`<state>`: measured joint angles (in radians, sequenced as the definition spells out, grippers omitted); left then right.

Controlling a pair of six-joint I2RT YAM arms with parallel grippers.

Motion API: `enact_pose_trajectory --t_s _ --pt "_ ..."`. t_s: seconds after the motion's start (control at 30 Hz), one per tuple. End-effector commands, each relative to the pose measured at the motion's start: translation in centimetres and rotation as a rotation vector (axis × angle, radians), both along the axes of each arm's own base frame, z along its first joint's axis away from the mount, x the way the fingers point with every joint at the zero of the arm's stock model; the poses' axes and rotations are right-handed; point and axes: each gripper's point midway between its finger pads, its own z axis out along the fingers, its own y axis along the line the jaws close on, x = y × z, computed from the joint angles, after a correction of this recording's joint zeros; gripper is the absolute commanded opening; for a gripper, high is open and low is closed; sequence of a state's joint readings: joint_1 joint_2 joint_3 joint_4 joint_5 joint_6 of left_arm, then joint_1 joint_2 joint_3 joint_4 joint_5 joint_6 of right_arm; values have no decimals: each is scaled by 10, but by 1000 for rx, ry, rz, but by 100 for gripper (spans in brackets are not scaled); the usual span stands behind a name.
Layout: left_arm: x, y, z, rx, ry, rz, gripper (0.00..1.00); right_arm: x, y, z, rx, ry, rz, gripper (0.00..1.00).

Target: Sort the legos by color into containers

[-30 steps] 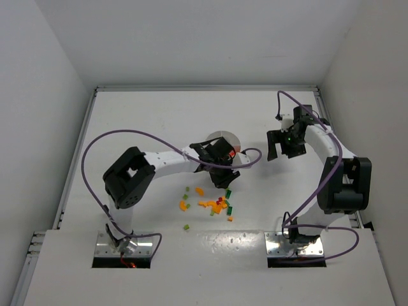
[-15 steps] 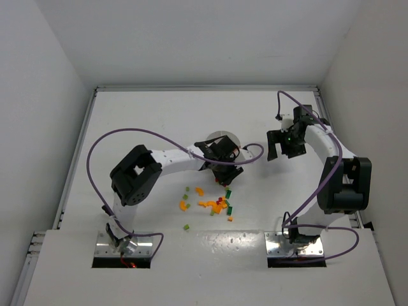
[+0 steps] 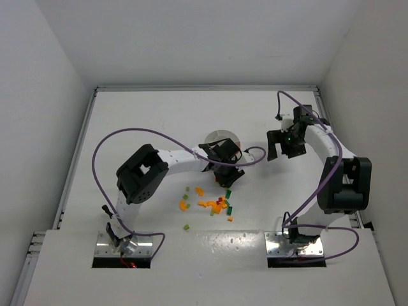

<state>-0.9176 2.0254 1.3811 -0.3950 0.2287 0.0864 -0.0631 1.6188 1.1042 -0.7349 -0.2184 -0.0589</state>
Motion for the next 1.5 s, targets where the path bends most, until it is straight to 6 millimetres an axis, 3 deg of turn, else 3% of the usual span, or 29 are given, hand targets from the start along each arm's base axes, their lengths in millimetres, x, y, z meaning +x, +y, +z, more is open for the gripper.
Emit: enact_pose_trajectory --t_s 0.0,0.27,0.5,0.63,0.8,0.93,1.0,1.13,1.2,1.4,1.43,1.47 --pt "4 -11 8 -23 -22 8 44 10 3 7 11 -34 -1 94" --pt "3 -7 0 -4 -17 13 38 10 3 4 11 -25 -1 92" --pt "5 9 -5 23 -20 21 35 12 3 7 11 -34 -1 92" --pt "4 12 5 12 -43 2 28 12 3 7 11 -34 -1 92" --pt "-6 4 37 -74 -65 -112 17 12 3 7 11 -34 -1 92" --pt "-13 -5 80 -178 -87 -160 14 12 3 7 11 -34 -1 92" --pt "-11 -12 111 -233 -124 -168 14 15 3 10 10 -43 -1 92" --pt "8 -7 143 -273 -179 -108 14 15 3 7 11 -34 -1 92" --pt "23 0 148 -283 -176 -53 14 18 3 10 10 -45 -1 92" --pt "62 17 141 -263 -168 49 14 26 2 8 10 -41 -1 92" --pt "71 17 151 -280 -188 62 14 28 2 11 10 -50 -1 92" --pt "74 16 142 -263 -182 69 14 28 2 11 10 -50 -1 92"
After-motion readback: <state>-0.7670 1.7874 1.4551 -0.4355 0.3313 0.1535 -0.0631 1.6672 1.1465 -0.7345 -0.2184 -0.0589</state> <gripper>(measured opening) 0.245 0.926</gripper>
